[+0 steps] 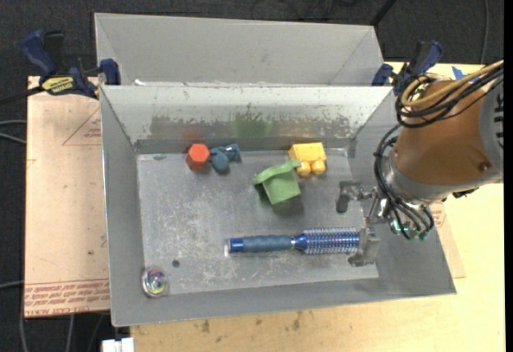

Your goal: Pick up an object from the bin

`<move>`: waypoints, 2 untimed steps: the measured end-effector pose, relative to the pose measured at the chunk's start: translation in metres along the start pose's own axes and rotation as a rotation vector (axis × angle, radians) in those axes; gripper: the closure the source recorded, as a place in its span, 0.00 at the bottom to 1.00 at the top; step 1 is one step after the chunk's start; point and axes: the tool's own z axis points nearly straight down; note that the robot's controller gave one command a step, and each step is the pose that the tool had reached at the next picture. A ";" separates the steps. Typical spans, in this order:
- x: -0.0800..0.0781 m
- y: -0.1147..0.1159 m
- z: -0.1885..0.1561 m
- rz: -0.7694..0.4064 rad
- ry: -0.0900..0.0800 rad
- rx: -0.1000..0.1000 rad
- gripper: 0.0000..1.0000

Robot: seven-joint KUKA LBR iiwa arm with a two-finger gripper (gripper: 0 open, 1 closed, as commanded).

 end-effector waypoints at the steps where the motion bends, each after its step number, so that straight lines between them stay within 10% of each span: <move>1: -0.016 0.022 0.093 -0.209 -0.002 -0.001 0.00; 2: -0.017 0.021 0.091 -0.210 -0.006 0.001 1.00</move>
Offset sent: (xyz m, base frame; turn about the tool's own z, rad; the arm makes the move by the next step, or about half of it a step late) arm 0.0164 0.0202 -0.0898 -0.2092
